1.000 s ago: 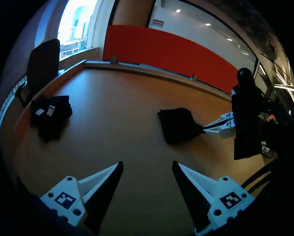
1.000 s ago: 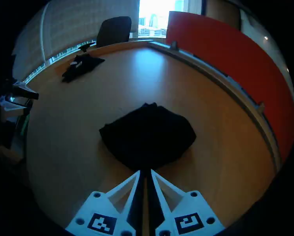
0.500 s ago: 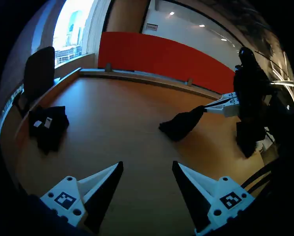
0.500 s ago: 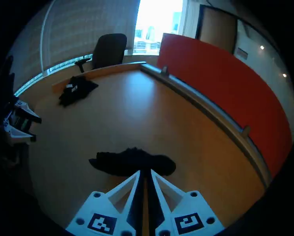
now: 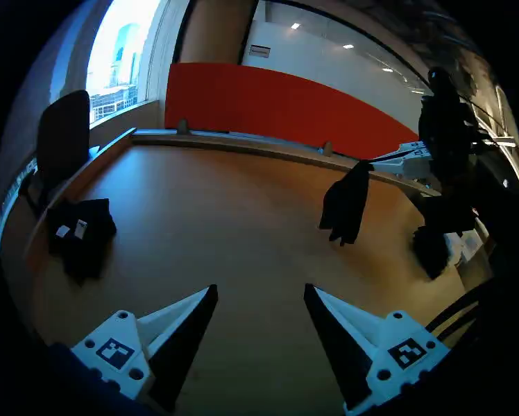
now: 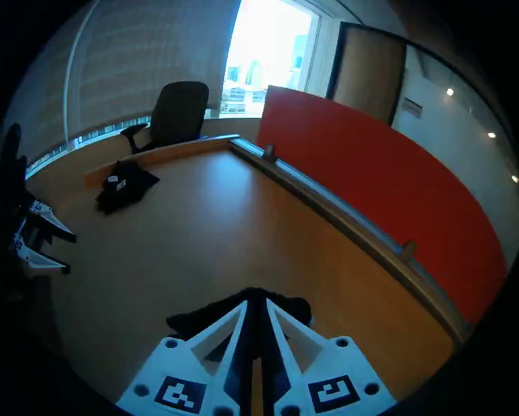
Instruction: Fold towel
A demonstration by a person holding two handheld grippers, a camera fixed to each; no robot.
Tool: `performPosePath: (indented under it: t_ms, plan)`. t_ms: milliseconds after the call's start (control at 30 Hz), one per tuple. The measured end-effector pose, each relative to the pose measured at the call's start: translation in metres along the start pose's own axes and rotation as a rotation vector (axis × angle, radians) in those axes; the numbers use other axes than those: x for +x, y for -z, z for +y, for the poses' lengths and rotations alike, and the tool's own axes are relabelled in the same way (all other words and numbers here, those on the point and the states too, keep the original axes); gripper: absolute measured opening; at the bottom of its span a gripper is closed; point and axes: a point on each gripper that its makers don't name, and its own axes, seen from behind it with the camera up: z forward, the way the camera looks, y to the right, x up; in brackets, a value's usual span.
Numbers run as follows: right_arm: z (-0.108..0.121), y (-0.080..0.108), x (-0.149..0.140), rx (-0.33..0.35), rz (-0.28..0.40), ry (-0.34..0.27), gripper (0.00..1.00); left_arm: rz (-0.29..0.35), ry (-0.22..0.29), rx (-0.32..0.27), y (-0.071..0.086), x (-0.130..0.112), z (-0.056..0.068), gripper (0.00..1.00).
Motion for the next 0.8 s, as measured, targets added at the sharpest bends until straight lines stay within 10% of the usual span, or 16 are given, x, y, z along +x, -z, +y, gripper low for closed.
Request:
performPosePath:
  t_ms: [800]
  plan:
    - [0.039,0.034,-0.015,-0.059,0.013,-0.048,0.05,-0.01,-0.016,-0.01,-0.01,0.005,0.008,0.92]
